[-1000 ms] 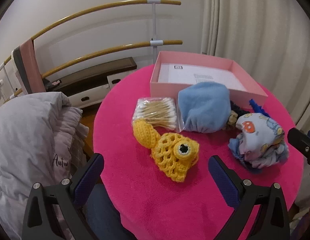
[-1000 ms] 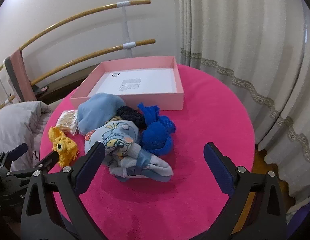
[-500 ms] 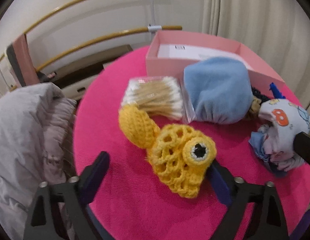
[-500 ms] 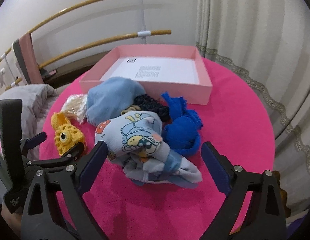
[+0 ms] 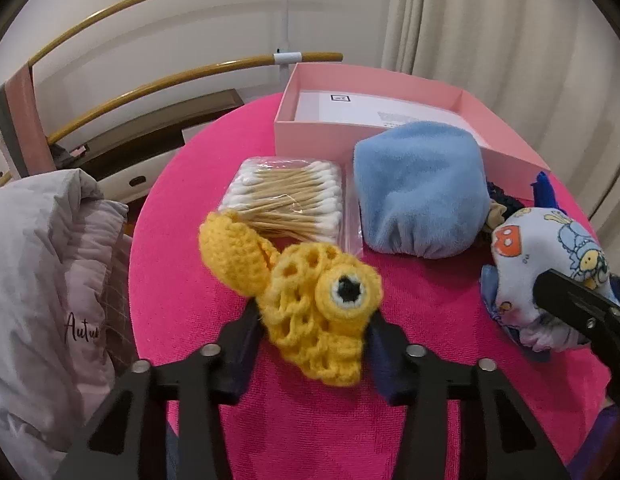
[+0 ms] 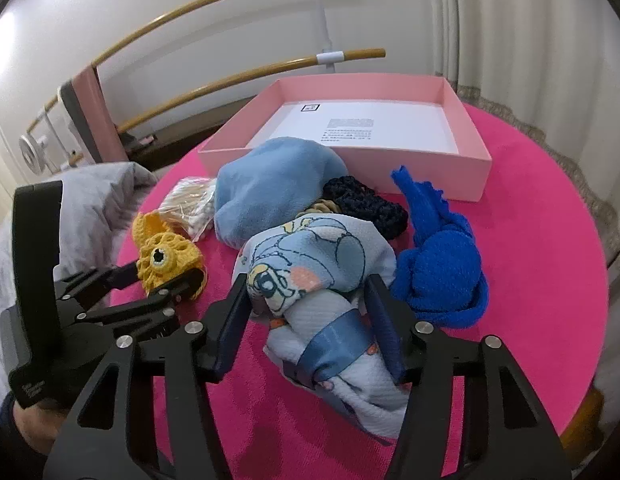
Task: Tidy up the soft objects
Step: 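Grasp the yellow crochet fish with left tool while right tool grasps cartoon cloth bundle, then carry both items into the pink box and open both tools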
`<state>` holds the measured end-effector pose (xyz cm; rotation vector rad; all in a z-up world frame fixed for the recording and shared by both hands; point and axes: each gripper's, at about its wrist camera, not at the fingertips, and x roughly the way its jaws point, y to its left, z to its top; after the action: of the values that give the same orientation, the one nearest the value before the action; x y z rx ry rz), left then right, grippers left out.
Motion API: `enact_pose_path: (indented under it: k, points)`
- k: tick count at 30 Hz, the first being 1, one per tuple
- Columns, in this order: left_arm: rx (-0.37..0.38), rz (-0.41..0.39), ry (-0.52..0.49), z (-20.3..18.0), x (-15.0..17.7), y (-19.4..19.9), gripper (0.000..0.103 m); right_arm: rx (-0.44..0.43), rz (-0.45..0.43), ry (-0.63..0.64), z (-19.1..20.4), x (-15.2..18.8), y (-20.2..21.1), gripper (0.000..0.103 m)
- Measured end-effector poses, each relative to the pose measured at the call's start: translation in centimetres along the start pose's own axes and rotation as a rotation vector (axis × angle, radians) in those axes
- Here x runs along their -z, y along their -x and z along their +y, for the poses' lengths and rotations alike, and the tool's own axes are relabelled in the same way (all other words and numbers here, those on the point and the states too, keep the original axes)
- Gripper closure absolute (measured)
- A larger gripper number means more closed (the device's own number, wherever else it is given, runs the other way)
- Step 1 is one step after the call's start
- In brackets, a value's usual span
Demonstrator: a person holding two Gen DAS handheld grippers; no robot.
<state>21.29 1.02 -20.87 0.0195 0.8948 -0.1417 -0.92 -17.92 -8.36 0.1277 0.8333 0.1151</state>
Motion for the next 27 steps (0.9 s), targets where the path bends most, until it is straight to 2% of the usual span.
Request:
enact_pose_path:
  k: [3, 10, 14, 21, 27]
  points:
    - [0.038, 0.017, 0.014, 1.2, 0.0, 0.2, 0.066, -0.03, -0.009, -0.025, -0.5, 0.0, 0.7, 0.054]
    - [0.152, 0.05, 0.03, 1.5, -0.2, 1.6, 0.072, -0.07, -0.038, -0.085, -0.7, -0.6, 2.6, 0.054]
    - [0.185, 0.034, 0.021, 1.4, -0.4, 3.5, 0.073, -0.107, -0.044, -0.111, -0.6, -0.9, 3.2, 0.054]
    - [0.171, -0.027, 0.024, 1.5, -1.1, 7.8, 0.073, -0.197, -0.11, -0.151, -1.8, -2.2, 5.1, 0.054]
    - [0.131, -0.099, 0.0, 0.1, -3.4, 11.2, 0.073, -0.247, -0.15, -0.149, -2.9, -4.8, 6.1, 0.053]
